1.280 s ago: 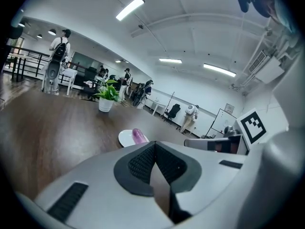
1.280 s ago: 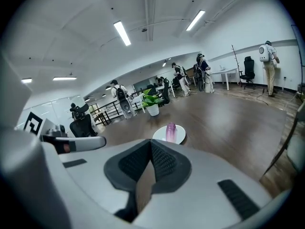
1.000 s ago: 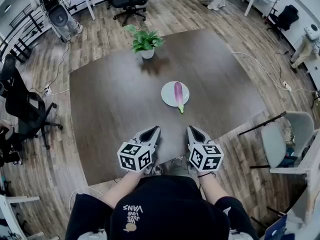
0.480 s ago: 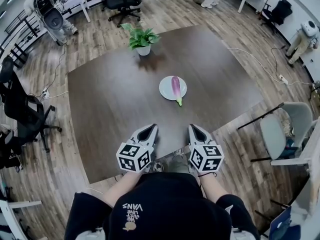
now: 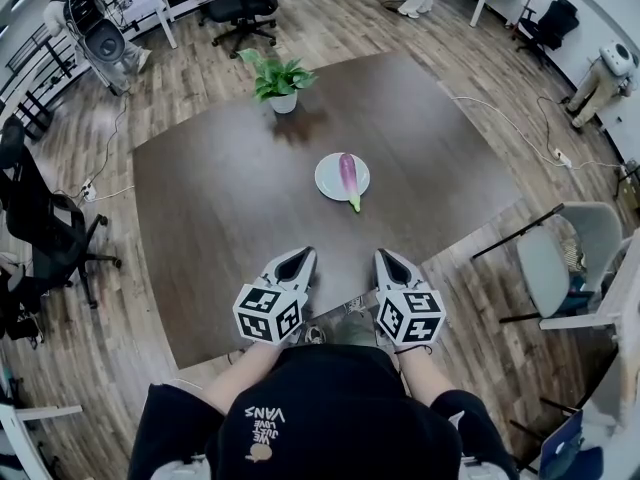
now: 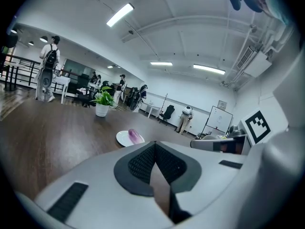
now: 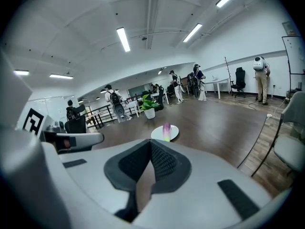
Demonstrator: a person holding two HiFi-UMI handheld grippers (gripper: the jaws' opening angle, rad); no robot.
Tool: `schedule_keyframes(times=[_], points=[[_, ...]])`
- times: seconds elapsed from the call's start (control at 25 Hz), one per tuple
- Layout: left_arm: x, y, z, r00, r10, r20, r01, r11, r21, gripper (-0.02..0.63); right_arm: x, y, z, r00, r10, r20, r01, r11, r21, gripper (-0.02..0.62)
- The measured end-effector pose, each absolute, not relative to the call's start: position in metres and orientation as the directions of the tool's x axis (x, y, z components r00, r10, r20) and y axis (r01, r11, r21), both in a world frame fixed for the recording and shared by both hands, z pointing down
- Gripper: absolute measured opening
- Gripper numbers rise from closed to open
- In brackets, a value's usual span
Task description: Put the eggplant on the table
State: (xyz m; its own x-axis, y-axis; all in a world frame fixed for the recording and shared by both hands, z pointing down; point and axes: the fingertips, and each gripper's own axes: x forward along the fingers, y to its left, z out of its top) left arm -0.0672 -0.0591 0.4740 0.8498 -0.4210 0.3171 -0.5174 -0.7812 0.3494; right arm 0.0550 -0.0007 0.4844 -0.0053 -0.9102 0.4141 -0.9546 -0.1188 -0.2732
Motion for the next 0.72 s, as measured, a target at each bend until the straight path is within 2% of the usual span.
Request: schedule_keyframes(times=[0.72], points=[[-0.0644, -0.0678, 0.4734, 0.847, -0.433, 0.309, -0.525, -0.772, 0.357, 0.011, 0.0574, -0.0081, 0.4816, 0.002, -0.913, 0.409, -0.958, -0.119, -0.262, 0.018]])
